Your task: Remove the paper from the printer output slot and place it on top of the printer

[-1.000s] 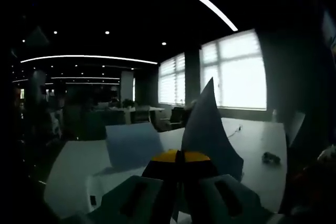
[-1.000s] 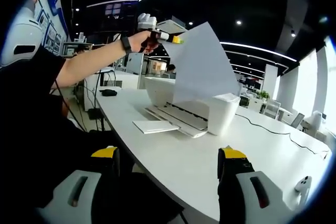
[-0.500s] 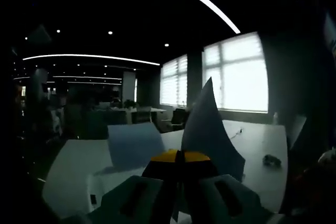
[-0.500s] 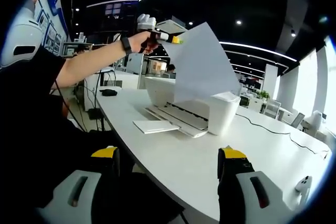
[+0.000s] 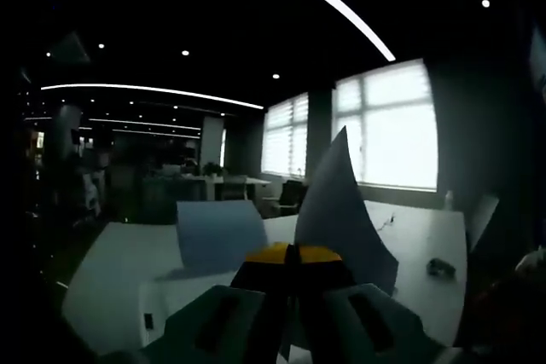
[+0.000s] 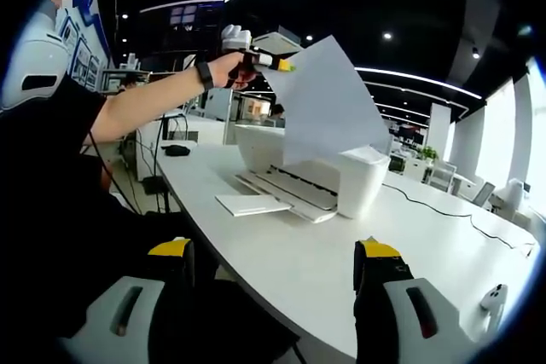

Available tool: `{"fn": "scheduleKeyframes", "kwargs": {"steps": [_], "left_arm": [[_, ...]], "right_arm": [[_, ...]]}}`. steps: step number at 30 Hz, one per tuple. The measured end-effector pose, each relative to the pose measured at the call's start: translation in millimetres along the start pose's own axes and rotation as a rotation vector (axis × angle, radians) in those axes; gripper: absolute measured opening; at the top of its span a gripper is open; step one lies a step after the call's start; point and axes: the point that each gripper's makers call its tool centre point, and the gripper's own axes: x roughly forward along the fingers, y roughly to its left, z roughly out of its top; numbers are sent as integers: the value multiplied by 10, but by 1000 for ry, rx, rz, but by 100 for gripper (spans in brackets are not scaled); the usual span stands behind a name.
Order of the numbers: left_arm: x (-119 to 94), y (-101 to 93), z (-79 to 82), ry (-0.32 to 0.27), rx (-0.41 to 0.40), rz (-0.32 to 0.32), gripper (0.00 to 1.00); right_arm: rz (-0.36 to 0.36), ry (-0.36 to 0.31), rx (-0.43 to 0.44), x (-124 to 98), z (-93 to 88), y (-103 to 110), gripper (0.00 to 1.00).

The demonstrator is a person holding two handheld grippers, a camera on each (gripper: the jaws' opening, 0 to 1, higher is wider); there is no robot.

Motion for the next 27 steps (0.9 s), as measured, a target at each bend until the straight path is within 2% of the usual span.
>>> {"fn": "scheduleKeyframes", "kwargs": {"steps": [27], "left_arm": [[-59,178,-65,-19,-58,30,5]], "right_arm": [[-6,1,-4,-9,22,-10,71]]}}
